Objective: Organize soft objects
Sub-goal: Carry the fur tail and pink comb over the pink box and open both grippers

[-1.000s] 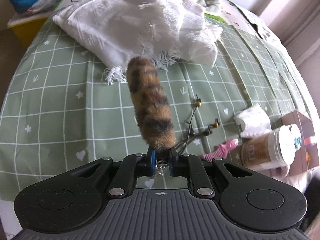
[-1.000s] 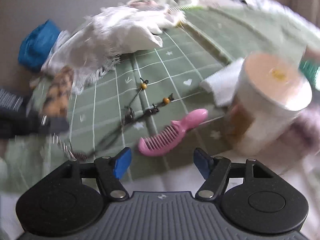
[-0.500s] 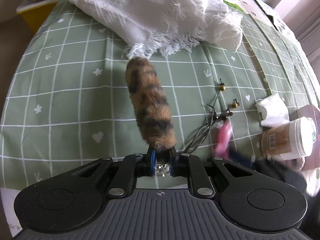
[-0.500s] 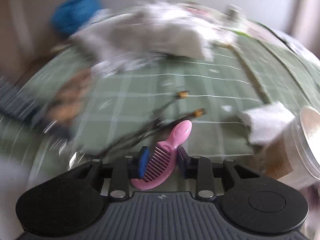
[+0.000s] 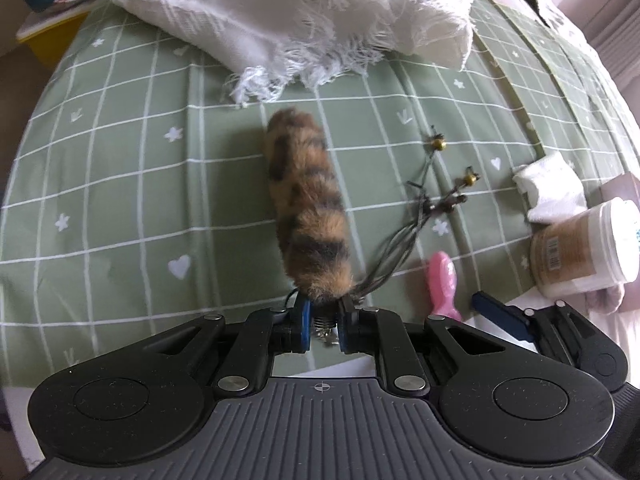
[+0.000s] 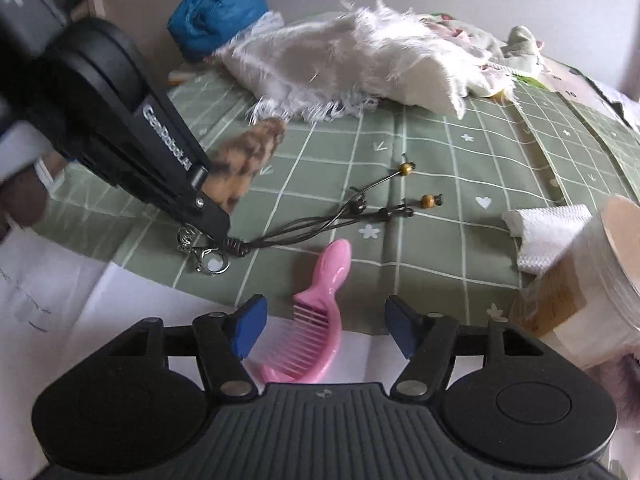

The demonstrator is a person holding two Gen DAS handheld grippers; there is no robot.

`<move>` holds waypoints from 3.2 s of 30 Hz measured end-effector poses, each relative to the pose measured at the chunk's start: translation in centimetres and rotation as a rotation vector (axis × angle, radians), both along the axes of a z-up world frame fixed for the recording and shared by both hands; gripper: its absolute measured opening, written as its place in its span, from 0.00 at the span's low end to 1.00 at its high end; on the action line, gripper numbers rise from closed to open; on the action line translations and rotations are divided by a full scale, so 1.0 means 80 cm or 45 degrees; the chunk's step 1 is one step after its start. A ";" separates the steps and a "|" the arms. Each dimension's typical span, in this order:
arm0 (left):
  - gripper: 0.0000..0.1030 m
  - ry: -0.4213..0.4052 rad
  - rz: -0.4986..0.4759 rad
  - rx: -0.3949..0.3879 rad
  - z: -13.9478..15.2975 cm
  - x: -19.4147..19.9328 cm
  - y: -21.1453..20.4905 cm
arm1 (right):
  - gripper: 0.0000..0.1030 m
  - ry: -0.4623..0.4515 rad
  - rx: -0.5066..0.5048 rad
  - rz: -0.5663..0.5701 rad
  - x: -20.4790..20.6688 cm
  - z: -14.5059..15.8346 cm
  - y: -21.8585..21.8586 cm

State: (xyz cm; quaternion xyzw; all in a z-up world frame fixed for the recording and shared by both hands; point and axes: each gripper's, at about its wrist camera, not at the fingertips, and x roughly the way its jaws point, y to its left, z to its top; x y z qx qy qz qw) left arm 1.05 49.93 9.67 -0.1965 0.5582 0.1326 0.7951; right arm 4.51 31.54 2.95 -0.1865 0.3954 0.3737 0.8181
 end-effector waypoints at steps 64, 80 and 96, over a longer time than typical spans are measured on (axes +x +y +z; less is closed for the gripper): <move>0.15 -0.947 -0.616 -0.340 0.369 0.222 -0.400 | 0.24 -0.516 0.148 -0.251 0.204 0.432 -0.449; 0.22 -0.241 -0.543 -0.450 0.064 0.297 -0.415 | 0.39 0.190 0.182 -0.441 0.299 0.238 -0.509; 0.22 0.074 -0.851 0.104 0.055 0.289 -0.259 | 0.48 0.188 0.142 -0.285 0.249 0.241 -0.425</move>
